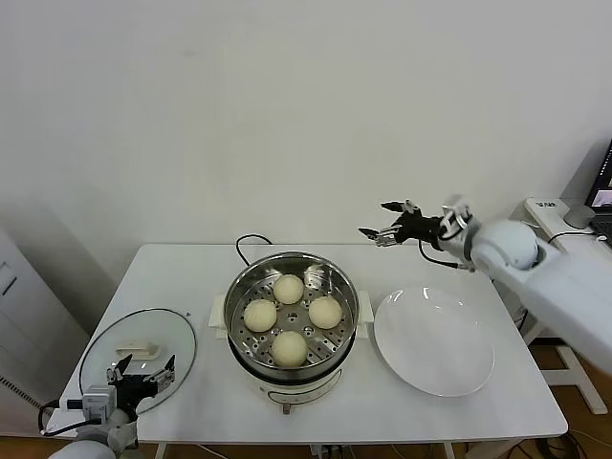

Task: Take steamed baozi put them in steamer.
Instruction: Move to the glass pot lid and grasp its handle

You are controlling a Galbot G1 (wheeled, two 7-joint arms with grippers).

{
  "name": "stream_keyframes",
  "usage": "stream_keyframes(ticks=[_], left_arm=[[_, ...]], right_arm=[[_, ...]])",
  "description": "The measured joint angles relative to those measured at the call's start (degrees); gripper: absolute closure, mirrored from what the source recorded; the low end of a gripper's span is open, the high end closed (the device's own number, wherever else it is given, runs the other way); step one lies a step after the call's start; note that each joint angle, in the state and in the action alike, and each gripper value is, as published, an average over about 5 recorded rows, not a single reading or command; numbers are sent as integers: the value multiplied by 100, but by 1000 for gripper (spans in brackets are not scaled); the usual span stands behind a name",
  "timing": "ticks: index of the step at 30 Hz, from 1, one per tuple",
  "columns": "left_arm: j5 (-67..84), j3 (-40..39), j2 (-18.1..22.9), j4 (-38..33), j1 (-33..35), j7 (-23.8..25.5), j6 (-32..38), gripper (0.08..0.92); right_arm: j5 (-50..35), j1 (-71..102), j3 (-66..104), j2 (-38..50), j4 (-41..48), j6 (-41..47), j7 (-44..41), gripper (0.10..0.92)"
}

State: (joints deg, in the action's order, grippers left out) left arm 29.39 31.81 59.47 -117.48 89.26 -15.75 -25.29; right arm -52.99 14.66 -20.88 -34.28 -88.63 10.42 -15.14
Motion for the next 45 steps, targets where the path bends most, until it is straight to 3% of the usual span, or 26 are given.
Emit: stream_keyframes(ticks=[14,26,34,45], left_arm=[[-56,15,-7,-168,-136,41,6,177],[-425,107,-109,-40,-171,263,183,177],[-1893,174,-234,372,-130,568,700,177],[-5182,371,-155,1287,-46,745,1978,177]], right_arm=[[1283,4166,4592,-1602,-392,-1038,198,203],[2182,5984,6334,-2944,-608,-1460,-160,203],[2538,6492,6669,-3427,-632,-1525,-381,203],[2789,6671,6821,-3740,-592,-1533,-465,203]])
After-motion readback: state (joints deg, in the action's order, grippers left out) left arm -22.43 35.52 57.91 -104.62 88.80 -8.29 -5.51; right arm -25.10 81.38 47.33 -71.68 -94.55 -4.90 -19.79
